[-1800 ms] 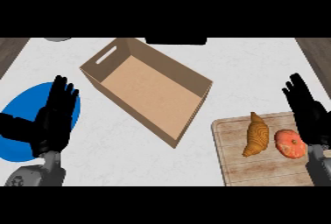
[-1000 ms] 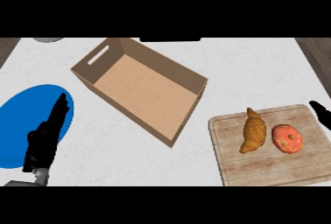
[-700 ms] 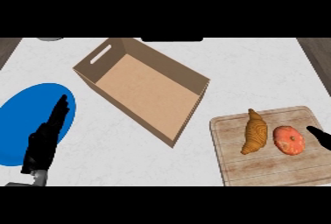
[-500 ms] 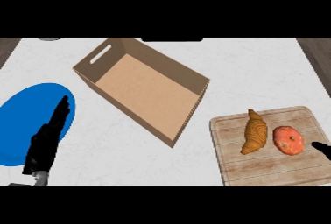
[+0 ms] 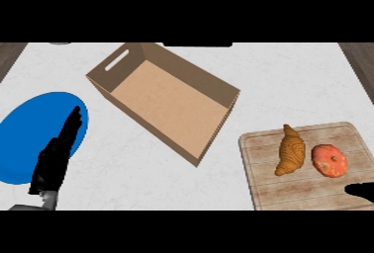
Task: Pick the squash from the cutting board and place it in the cardboard box
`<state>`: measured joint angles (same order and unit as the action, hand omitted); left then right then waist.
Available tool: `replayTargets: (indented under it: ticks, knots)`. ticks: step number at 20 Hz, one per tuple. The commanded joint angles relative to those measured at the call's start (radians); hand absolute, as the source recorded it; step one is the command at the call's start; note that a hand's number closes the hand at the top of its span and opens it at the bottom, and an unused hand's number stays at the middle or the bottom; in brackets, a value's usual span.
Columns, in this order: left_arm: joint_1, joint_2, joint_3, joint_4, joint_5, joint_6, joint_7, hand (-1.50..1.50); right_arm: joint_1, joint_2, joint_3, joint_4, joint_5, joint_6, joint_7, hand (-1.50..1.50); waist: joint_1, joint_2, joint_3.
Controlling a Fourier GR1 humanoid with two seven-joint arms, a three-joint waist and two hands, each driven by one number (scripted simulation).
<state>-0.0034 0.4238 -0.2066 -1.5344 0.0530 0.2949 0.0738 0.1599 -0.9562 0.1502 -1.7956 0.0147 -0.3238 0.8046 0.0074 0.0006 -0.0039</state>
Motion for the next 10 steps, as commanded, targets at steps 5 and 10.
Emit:
replayTargets:
  ticks: [5, 10]
  knots:
    - [-0.017, -0.005, 0.054, 0.033, 0.012, -0.061, -0.011, 0.00, -0.177, 0.077, 0.095, -0.016, 0.086, 0.103, 0.321, -1.50, 0.002, 0.001, 0.003]
    - [-0.023, -0.032, 0.048, 0.016, -0.024, -0.057, 0.007, 0.00, -0.166, 0.172, 0.145, 0.014, 0.203, 0.087, 0.354, -1.50, -0.002, 0.000, 0.004]
